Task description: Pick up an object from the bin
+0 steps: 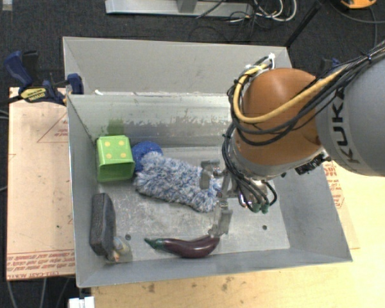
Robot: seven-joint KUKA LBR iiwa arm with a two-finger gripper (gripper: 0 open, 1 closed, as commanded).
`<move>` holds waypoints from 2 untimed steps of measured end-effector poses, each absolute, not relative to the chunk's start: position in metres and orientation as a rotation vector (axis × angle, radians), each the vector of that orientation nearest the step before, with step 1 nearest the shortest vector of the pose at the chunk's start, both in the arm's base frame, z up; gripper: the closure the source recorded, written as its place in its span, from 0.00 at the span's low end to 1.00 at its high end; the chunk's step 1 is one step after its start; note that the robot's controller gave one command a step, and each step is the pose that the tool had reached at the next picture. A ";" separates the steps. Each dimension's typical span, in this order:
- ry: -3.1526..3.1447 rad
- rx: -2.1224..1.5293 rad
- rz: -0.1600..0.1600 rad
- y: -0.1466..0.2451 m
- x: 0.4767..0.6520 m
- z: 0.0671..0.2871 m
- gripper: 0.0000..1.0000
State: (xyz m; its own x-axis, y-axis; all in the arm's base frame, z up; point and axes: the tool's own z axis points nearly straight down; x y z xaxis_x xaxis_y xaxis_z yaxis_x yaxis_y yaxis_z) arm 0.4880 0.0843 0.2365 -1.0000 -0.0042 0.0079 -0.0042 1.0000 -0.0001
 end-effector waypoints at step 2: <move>-3.145 0.008 -0.002 0.092 0.513 0.211 0.00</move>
Offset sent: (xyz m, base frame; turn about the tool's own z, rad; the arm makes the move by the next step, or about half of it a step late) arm 0.0302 0.0097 -0.0361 0.0007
